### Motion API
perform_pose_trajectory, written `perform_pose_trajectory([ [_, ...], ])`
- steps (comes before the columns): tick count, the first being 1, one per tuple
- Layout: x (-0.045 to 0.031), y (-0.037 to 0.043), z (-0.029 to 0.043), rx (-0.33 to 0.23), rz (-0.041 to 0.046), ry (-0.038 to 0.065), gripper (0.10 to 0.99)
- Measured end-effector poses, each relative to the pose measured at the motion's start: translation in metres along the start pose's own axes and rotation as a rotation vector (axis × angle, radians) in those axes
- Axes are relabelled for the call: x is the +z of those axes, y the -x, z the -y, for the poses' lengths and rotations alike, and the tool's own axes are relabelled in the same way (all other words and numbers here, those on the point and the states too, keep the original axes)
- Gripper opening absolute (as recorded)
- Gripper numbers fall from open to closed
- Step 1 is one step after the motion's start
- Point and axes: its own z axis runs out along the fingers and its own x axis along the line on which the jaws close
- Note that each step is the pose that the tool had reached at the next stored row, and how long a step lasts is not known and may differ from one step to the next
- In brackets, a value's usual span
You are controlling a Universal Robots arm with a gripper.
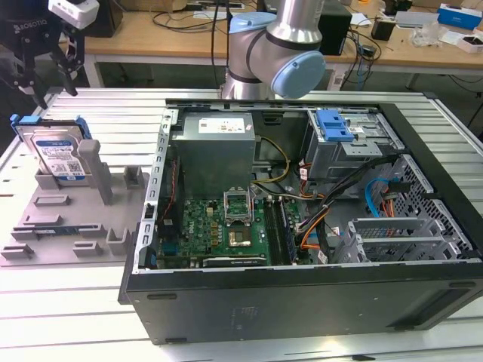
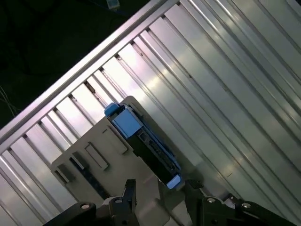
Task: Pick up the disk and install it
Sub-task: 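Pick up the disk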
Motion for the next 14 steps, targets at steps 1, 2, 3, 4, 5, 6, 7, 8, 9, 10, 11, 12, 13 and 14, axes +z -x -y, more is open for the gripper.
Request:
perform_pose_trajectory([
  [1, 0.0004, 0.0000, 0.0000, -0.033, 0.0039, -0.006, 0.541],
  [2, 0.0008, 0.0000, 0.0001, -0.066, 0.0075, -0.012, 0.541],
  [3, 0.0010, 0.0000, 0.0001, -0.091, 0.0095, -0.015, 0.541],
  [4, 0.0011, 0.0000, 0.0000, -0.106, 0.0106, -0.017, 0.541],
  [5, 0.0013, 0.0000, 0.0001, -0.122, 0.0119, -0.019, 0.541],
  [6, 0.0015, 0.0000, 0.0000, -0.140, 0.0133, -0.022, 0.541],
  [7, 0.0016, 0.0000, 0.0001, -0.155, 0.0143, -0.024, 0.541],
  [8, 0.0018, 0.0001, 0.0001, -0.187, 0.0149, -0.025, 0.541],
  [9, 0.0019, 0.0000, 0.0000, -0.208, 0.0148, -0.025, 0.541],
  [10, 0.0020, 0.0000, 0.0001, -0.229, 0.0147, -0.026, 0.541],
  [11, 0.0022, 0.0000, 0.0000, -0.257, 0.0145, -0.026, 0.541],
  [12, 0.0024, 0.0000, 0.0000, -0.275, 0.0145, -0.026, 0.541],
  [13, 0.0027, 0.0001, 0.0000, -0.293, 0.0145, -0.026, 0.541],
  [14, 0.0029, 0.0001, 0.0000, -0.314, 0.0143, -0.026, 0.541],
])
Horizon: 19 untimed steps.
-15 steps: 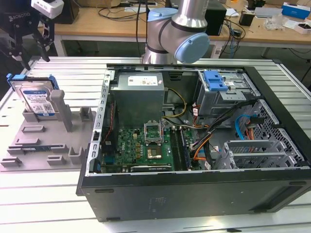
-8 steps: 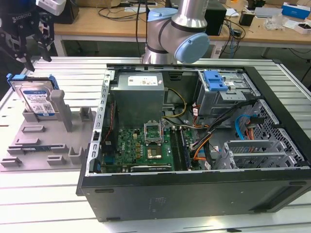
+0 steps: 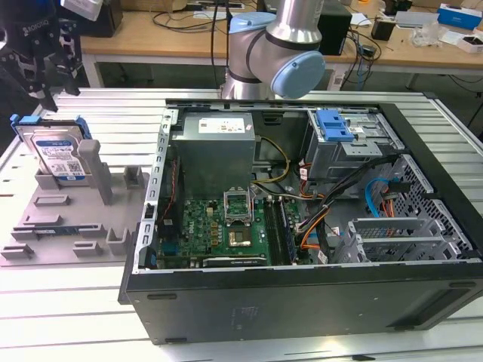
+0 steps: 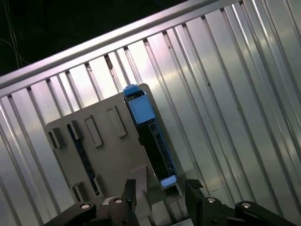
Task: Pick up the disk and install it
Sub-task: 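Pick up the disk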
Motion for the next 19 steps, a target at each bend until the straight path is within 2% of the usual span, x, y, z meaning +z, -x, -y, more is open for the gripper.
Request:
perform_pose_trajectory([
  [6, 0.0018, 0.0000, 0.0000, -0.137, 0.0010, 0.000, 0.541],
  [9, 0.0033, 0.0000, 0.0000, -0.264, 0.0020, 0.000, 0.541],
  [13, 0.0039, 0.0014, -0.0006, -0.348, 0.0025, 0.000, 0.541],
  [19, 0.0040, 0.0015, -0.0012, -0.356, 0.0027, 0.000, 0.541],
])
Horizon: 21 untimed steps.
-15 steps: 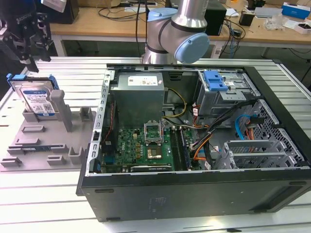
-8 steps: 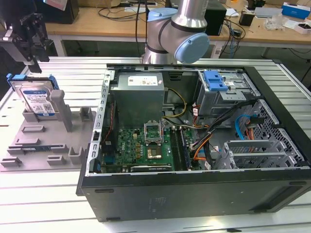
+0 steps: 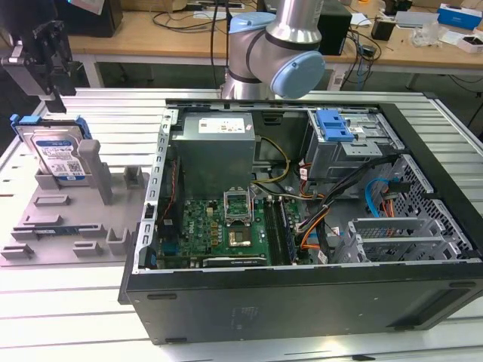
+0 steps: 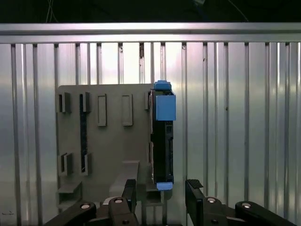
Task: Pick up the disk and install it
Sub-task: 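Pick up the disk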
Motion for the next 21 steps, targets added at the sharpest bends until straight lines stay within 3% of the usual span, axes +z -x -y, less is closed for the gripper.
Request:
perform_pose_trajectory([
  [3, 0.0005, 0.0115, -0.0084, 0.000, -0.0002, 0.000, 0.541],
  [5, 0.0014, 0.0143, -0.0141, 0.000, -0.0003, 0.000, 0.541],
  [8, 0.0056, 0.0141, -0.0319, 0.000, -0.0002, 0.000, 0.541],
  [14, 0.0126, 0.0140, -0.0463, -0.001, -0.0002, 0.000, 0.541],
  [21, 0.0187, 0.0121, -0.0539, -0.002, -0.0003, 0.005, 0.541],
])
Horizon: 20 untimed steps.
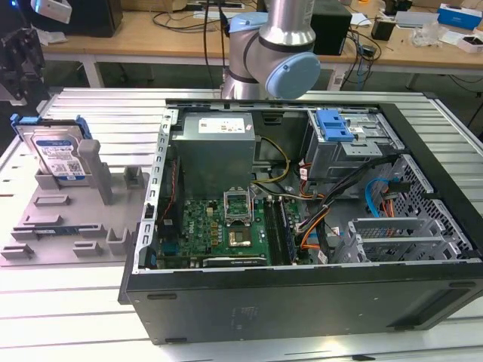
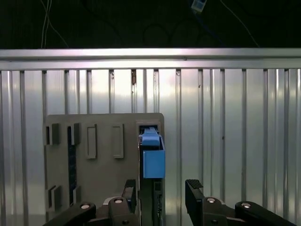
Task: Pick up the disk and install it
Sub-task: 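Pick up the disk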
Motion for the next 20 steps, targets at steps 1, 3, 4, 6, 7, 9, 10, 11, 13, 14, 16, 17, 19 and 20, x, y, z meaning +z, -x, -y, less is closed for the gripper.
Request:
perform_pose_trajectory([
  [1, 0.0008, -0.0005, -0.0005, 0.000, 0.0000, 0.000, 0.541],
  [3, 0.0036, -0.0024, -0.0020, 0.000, 0.0000, 0.002, 0.541],
  [4, 0.0045, -0.0030, -0.0026, 0.000, 0.0000, 0.002, 0.541],
  [6, 0.0071, -0.0050, -0.0037, 0.000, 0.0000, 0.004, 0.541],
  [7, 0.0080, -0.0058, -0.0040, 0.000, -0.0001, 0.005, 0.541],
  [9, 0.0110, -0.0076, -0.0039, 0.000, -0.0001, 0.006, 0.541],
  [10, 0.0121, -0.0079, -0.0039, 0.000, 0.0000, 0.006, 0.541],
  [11, 0.0130, -0.0081, -0.0039, 0.000, -0.0001, 0.006, 0.541],
  [13, 0.0155, -0.0083, -0.0040, -0.001, 0.0000, 0.007, 0.541],
  [14, 0.0162, -0.0083, -0.0040, -0.002, 0.0001, 0.007, 0.541],
  [16, 0.0178, -0.0084, -0.0043, -0.003, 0.0000, 0.007, 0.541],
  [17, 0.0191, -0.0083, -0.0055, -0.005, 0.0000, 0.007, 0.541],
  [19, 0.0211, -0.0083, -0.0075, -0.013, 0.0002, 0.007, 0.541],
  [20, 0.0216, -0.0084, -0.0079, -0.016, 0.0001, 0.007, 0.541],
])
